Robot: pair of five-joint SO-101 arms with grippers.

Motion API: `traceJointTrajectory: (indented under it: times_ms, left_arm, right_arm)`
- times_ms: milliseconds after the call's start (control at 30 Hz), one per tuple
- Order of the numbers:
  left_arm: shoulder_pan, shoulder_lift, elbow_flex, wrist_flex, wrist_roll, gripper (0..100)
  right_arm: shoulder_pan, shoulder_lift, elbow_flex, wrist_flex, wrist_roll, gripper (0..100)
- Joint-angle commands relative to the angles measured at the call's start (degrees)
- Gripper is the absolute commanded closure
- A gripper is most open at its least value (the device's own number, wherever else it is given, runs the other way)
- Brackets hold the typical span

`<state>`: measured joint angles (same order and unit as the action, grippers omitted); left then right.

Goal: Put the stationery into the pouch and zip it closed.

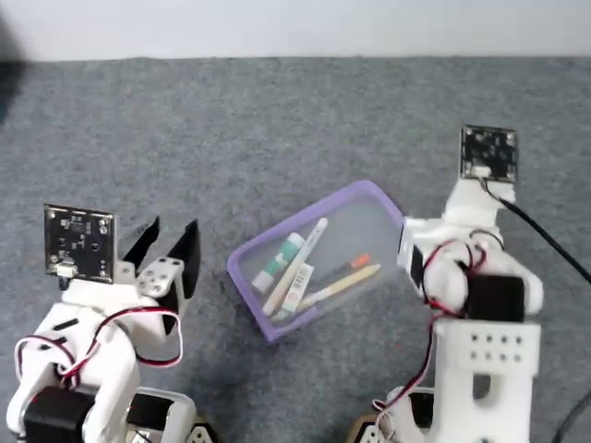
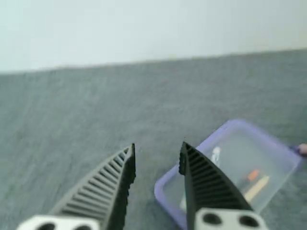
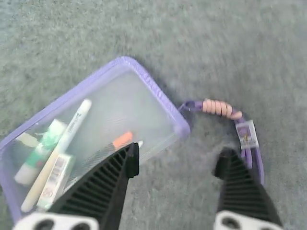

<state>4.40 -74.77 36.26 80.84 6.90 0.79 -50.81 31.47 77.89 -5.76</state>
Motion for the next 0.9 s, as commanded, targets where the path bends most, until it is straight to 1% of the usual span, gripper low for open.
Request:
traceJointTrajectory:
  times_ms: [0,33,67,133,233,333,467,567,733,867]
  left_arm:
    - [-2.0,-3.9,0.7,2.4,0.5,85]
    - [-2.0,-6.1,2.0,2.3,0.5,85]
    - [-2.0,-8.4,3.4,2.1,0.4,85]
    - [-1.9,-14.1,7.2,1.7,0.3,89]
    - [-1.9,-23.3,14.3,1.0,0.2,99]
    - [-2.0,-30.6,21.1,1.1,0.2,98]
    - [-3.5,-28.1,24.9,0.4,0.7,99]
    - [-4.9,-28.2,30.7,-0.6,0.6,99]
    - [-4.6,-29.1,36.0,-2.1,0.4,98]
    - [-5.0,-29.4,44.4,-2.6,0.4,98]
  right_arm:
    - [0.1,-6.1,-3.1,2.5,-0.9,91.3]
    - [0.1,-7.5,-2.6,2.5,-0.9,96.8]
    - [0.1,-9.0,-1.9,2.5,-0.9,99.8]
    - [0.1,-12.2,0.5,2.6,-1.1,95.7]
    - [0.1,-17.3,5.9,2.1,-1.1,98.9]
    - [0.1,-22.5,11.7,2.1,-1.0,98.7]
    - [0.1,-29.7,19.8,2.1,-0.9,99.1]
    - [0.1,-35.2,27.8,2.3,-0.8,99.1]
    - [0.0,-46.0,39.6,2.0,-0.8,99.1]
    - [0.0,-54.0,47.2,2.0,-0.8,99.1]
